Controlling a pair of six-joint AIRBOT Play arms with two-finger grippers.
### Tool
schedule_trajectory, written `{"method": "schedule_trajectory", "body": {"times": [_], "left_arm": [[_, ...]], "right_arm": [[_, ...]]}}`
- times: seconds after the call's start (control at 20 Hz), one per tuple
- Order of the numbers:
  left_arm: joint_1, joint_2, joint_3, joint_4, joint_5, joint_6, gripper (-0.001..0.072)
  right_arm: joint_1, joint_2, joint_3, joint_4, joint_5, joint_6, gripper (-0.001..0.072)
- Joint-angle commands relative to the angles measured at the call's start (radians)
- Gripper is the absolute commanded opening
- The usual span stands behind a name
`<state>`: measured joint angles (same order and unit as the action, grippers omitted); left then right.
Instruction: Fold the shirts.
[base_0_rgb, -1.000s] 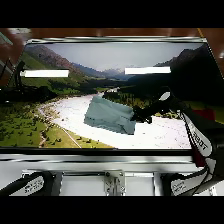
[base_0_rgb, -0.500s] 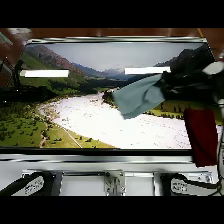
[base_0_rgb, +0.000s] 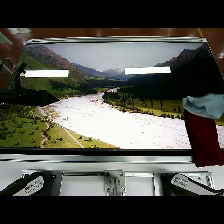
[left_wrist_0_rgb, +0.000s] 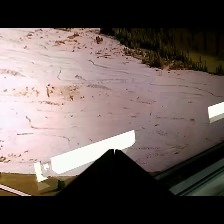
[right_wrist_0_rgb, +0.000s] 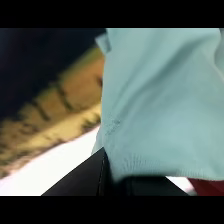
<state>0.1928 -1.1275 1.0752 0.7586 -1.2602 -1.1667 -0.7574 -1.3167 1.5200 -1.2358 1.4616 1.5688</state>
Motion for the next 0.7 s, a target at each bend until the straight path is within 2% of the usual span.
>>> {"method": "schedule_trajectory", "body": {"times": [0.0, 0.2, 0.45, 0.65], "left_arm": [[0.000, 0.001, 0.001, -0.001, -0.004, -0.009, 0.0039], [0.000, 0.002, 0.001, -0.001, -0.001, -0.016, 0.0039], [0.000, 0.001, 0.001, -0.001, 0.000, -0.016, 0.0039], [0.000, 0.001, 0.001, -0.001, 0.002, -0.016, 0.0039]], "right_arm": [[-0.122, 0.005, -0.041, -0.203, 0.153, -0.032, 0.0072], [-0.203, 0.020, -0.208, -0.284, 0.227, -0.073, 0.0072], [-0.307, 0.076, -0.348, -0.336, 0.189, -0.068, 0.0073], [-0.327, 0.080, -0.475, -0.340, 0.099, -0.064, 0.0073]]}}
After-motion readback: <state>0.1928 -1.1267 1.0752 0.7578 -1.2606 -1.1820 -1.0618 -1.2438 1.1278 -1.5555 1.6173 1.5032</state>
